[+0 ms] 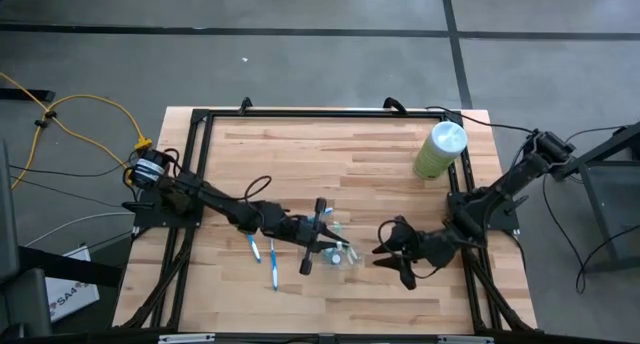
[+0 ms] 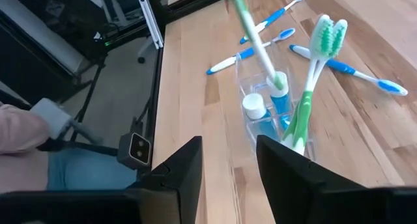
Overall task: Pick & Place toothbrushing station
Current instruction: Put the green toothbrush into the transparent organizer
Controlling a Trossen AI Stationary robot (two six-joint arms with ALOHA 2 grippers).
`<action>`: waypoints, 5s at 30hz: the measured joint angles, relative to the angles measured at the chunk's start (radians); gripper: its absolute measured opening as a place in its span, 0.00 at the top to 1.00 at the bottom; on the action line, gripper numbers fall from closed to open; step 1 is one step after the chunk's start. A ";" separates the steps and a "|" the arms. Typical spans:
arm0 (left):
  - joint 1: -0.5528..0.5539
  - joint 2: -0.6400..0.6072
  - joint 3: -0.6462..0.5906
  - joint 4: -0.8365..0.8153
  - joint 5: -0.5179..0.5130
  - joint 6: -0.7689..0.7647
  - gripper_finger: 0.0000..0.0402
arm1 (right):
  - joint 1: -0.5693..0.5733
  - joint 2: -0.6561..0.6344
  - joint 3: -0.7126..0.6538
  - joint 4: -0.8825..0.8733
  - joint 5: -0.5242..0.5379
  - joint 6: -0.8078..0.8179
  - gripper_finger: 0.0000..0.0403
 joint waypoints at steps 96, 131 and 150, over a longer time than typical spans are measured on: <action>-0.071 0.312 0.132 0.028 -0.216 -0.159 0.90 | 0.141 0.001 0.000 -0.014 0.073 0.077 0.66; -0.073 0.311 0.132 0.016 -0.160 -0.135 0.69 | 0.141 0.001 0.000 -0.014 0.067 0.077 0.66; -0.057 0.310 0.132 0.020 -0.103 -0.108 0.63 | 0.168 0.001 0.000 -0.013 0.070 0.079 0.66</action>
